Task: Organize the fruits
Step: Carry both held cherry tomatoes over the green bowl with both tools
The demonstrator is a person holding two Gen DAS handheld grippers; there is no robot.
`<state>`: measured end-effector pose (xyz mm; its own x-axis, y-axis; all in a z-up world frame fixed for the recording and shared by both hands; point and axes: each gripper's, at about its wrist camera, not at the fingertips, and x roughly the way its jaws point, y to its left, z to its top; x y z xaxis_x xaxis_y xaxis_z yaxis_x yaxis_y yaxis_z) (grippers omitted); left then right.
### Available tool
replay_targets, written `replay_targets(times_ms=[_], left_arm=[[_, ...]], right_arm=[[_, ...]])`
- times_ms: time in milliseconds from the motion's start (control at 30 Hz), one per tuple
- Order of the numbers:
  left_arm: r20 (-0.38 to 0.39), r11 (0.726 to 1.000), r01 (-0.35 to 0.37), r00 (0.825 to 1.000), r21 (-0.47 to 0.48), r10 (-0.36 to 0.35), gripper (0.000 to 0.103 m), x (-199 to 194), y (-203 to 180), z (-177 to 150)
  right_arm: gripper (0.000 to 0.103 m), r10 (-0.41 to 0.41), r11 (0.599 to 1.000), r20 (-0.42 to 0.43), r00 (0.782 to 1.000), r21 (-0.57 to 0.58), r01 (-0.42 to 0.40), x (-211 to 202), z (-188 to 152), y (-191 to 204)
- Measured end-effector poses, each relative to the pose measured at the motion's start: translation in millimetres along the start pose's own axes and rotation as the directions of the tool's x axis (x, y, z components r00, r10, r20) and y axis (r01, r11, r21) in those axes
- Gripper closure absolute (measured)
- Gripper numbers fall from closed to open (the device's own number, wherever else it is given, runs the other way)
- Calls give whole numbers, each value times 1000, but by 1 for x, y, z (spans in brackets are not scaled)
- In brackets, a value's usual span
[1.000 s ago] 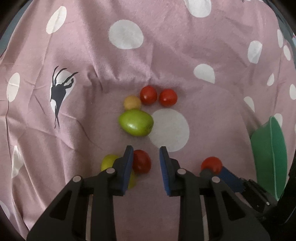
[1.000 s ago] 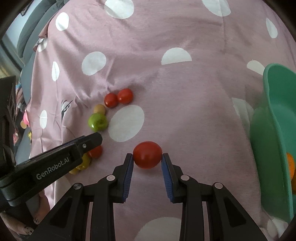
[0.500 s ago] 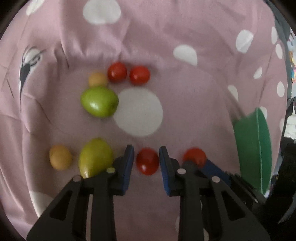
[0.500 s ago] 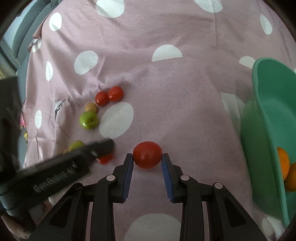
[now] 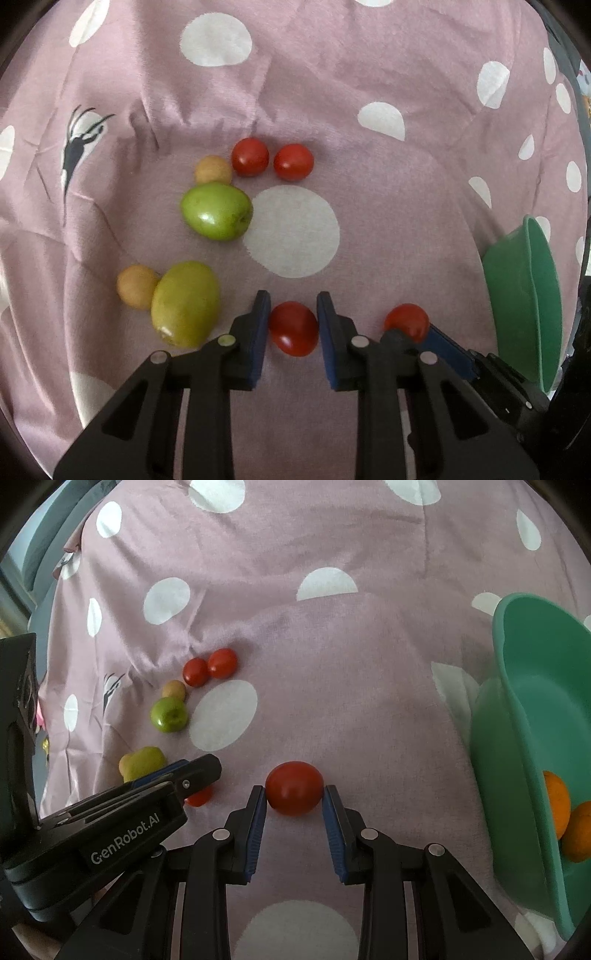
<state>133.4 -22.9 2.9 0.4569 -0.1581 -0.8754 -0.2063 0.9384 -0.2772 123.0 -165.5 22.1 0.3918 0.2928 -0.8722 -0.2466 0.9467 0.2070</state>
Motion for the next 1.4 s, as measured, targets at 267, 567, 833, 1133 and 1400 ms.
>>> replay_targets(times_ms=[267, 567, 833, 1133, 1400], left_arm=[[57, 1000, -17, 998, -16, 18, 78, -22, 9, -3], [143, 1000, -10, 990, -12, 11, 78, -51, 4, -9], [201, 999, 24, 979, -27, -18, 78, -74, 1, -13], [243, 999, 36, 969, -18, -31, 78, -91, -6, -14], [265, 998, 55, 963, 3, -54, 78, -100, -15, -15]], right_arm=[[70, 3, 1000, 38, 999, 17, -4, -8, -3, -3], [70, 11, 1000, 110, 994, 24, -13, -26, -8, -3], [70, 14, 999, 167, 986, 35, -20, -41, -10, -6], [70, 5, 997, 217, 976, 69, -21, -56, -10, -15], [70, 8, 996, 265, 964, 85, -32, -69, -11, -23]])
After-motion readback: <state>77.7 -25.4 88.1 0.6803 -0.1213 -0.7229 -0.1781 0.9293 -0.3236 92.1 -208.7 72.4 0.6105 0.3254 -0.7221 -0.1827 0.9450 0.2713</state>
